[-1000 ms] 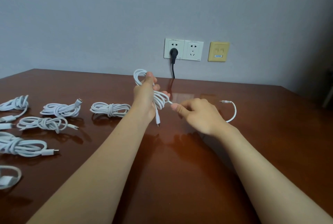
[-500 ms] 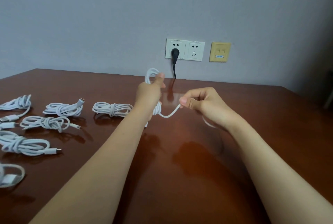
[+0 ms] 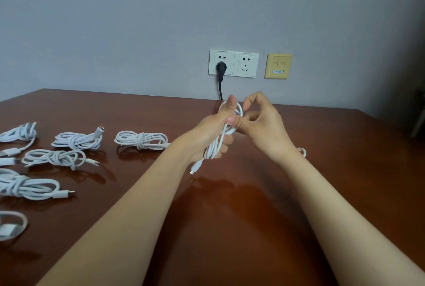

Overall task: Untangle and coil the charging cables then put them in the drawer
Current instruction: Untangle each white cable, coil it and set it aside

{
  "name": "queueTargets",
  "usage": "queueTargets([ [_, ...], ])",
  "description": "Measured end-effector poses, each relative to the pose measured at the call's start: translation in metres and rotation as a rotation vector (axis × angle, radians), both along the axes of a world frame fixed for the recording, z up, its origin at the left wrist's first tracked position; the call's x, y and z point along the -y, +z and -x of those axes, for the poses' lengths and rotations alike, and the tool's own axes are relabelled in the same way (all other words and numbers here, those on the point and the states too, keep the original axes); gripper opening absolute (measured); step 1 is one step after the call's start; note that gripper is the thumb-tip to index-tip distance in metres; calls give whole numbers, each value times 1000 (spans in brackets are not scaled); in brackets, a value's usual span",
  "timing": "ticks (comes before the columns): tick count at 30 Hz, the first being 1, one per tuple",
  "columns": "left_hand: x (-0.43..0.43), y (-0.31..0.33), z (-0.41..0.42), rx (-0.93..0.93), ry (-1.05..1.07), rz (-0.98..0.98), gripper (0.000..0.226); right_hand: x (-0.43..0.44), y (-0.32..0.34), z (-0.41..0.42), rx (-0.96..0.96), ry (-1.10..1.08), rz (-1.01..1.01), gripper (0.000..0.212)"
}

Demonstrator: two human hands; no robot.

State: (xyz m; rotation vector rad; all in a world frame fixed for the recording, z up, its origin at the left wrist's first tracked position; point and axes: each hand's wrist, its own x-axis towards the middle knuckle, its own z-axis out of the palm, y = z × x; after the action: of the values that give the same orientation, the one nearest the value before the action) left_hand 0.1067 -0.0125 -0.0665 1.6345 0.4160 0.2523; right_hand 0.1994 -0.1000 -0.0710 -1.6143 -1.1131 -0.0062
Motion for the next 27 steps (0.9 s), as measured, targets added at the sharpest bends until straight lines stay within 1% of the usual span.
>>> queueTargets([
  [1, 0, 0, 1, -25, -51, -19, 58, 0, -1, -2, 10, -7, 12, 32],
  [3, 1, 0, 3, -83, -136, -91, 37, 1, -1, -5, 25, -20, 44, 29],
  [4, -1, -1, 3, -115, -163, -138, 31, 1, -2, -5, 53, -25, 63, 28],
  [8, 4, -3, 2, -205, -251, -253, 30, 6, -4, -3, 295, -117, 177, 15],
  [9, 6, -4, 1, -215, -261, -264, 29, 7, -3, -2, 365, -145, 222, 15],
  [11, 8, -7, -1, -232, -235, -272, 30, 9, -3, 0, 487, -184, 309, 23],
  [13, 7, -10, -4, -260, -200, -304, 27, 9, -3, 3, 510, -223, 361, 39],
  [15, 7, -11, -5, -264, -191, -359, 19, 8, -4, 6, 514, -278, 382, 47],
  [17, 8, -12, -7, -209, -202, -384, 27, 6, -6, 8, 557, -330, 354, 50],
  [19, 11, -14, -10, -135, -205, -412, 28, 5, -6, 9, 546, -359, 316, 50],
  [22, 9, -20, -17, -110, -158, -475, 26, 3, -8, 7, 393, -350, 253, 47],
  [25, 13, -24, -23, -76, -12, -580, 17, 1, -9, 4, 292, -371, 207, 47],
  [27, 18, -25, -26, -53, 115, -725, 20, 0, -9, 3, 253, -394, 182, 47],
])
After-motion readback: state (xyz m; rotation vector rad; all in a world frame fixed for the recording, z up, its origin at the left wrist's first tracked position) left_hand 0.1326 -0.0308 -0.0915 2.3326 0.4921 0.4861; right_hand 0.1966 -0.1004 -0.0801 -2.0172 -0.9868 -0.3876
